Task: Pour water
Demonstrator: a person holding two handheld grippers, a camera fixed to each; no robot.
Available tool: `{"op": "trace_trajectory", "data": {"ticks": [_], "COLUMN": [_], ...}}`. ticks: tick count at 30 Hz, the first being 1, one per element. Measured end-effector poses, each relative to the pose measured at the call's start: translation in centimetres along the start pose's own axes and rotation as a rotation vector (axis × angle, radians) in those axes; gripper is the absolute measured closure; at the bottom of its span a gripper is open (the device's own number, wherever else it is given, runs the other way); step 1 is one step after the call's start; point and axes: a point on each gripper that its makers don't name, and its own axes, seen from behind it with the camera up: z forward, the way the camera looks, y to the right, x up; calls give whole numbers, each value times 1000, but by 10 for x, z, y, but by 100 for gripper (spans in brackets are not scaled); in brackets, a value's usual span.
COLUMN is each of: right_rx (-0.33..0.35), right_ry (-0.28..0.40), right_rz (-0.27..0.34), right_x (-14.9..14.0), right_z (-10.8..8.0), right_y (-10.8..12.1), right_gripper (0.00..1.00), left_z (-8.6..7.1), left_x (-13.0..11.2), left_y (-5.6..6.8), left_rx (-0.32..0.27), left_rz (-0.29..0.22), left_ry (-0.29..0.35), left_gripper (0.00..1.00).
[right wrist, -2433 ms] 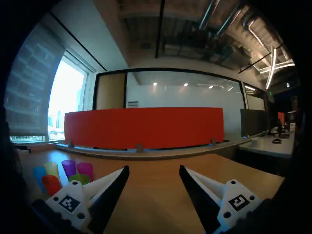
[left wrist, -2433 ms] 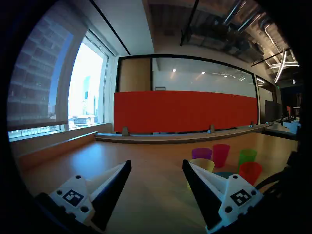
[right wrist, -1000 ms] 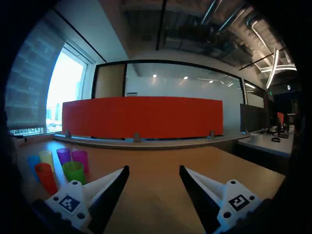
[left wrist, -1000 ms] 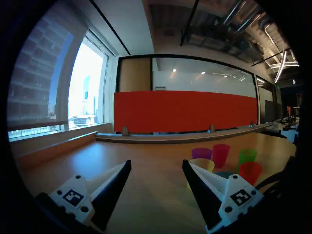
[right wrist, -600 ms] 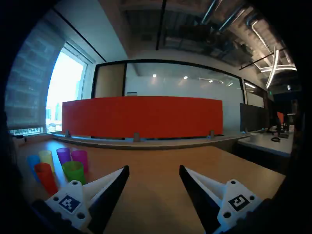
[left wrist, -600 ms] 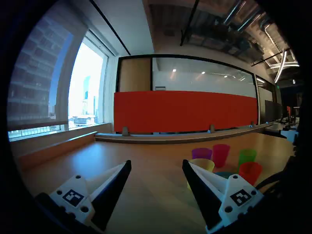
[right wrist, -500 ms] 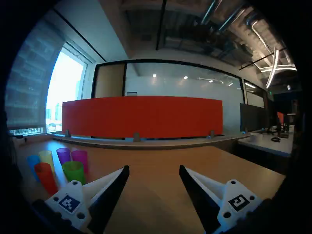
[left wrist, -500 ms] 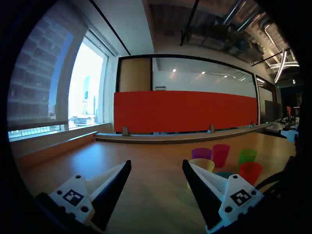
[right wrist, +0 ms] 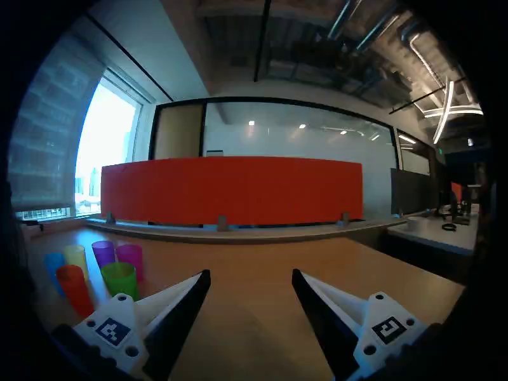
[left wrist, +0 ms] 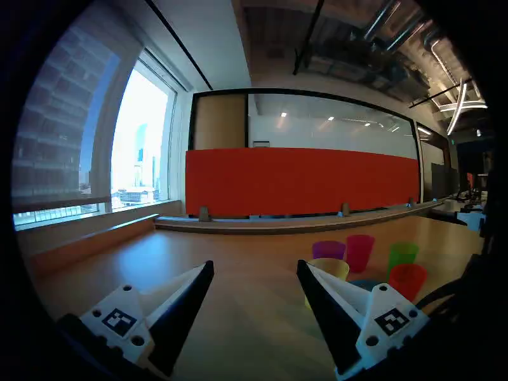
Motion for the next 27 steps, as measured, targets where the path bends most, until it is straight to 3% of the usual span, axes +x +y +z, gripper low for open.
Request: {"op": "trace_trajectory", "data": {"ticks": [27], "right_rx": [0], "right_ry": [0], "right_rz": [0], "right_x": [0], "right_z": [0], "right_y": [0], "right_gripper": [1], "left_z": [1], "left_x": [2], "left_y": [-1], "left_rx": [-1], "left_rz": [-2], "left_ry": [0], "left_gripper": [3]}}
